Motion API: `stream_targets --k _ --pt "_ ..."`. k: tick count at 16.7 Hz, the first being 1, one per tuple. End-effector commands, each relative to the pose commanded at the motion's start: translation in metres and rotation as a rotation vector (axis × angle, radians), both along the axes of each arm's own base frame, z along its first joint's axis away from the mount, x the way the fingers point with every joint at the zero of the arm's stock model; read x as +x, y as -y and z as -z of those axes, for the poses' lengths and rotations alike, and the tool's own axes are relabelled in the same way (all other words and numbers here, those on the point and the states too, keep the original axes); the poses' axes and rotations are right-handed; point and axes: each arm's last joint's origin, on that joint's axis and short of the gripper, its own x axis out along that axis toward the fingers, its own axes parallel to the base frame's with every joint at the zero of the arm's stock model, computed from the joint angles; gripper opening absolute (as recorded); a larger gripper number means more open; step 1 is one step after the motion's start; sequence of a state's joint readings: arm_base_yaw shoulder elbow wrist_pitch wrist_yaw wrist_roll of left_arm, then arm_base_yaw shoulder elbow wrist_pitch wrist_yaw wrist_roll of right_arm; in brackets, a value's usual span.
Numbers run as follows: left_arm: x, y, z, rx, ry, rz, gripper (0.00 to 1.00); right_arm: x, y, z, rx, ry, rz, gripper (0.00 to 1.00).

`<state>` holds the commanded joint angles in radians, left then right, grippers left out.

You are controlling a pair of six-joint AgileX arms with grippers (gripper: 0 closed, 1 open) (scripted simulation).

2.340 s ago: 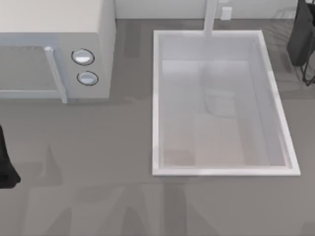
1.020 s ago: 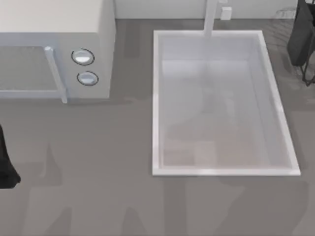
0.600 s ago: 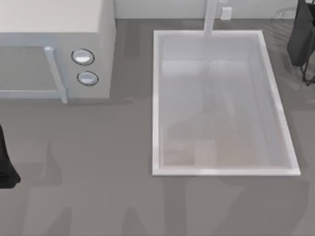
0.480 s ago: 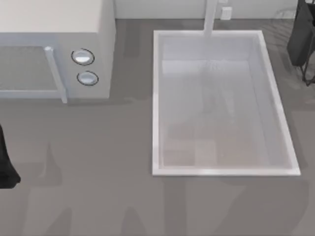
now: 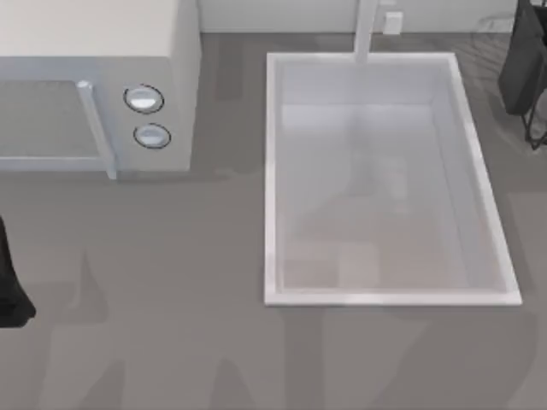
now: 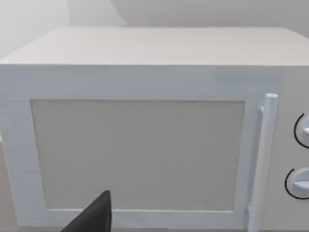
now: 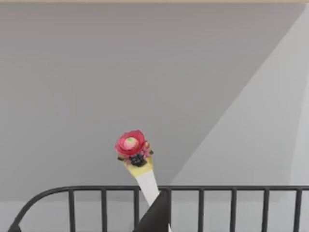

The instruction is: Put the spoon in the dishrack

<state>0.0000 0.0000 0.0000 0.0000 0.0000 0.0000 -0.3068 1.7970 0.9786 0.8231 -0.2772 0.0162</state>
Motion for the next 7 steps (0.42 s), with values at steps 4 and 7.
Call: stream_targets --k 4,7 --pt "0.0 0.0 0.0 0.0 0.0 0.0 1.0 0.0 0.0 0.0 0.0 0.0 0.0 1.0" --pt "0.0 0.0 0.0 0.0 0.0 0.0 1.0 0.0 0.0 0.0 0.0 0.0 0.0 1.0"
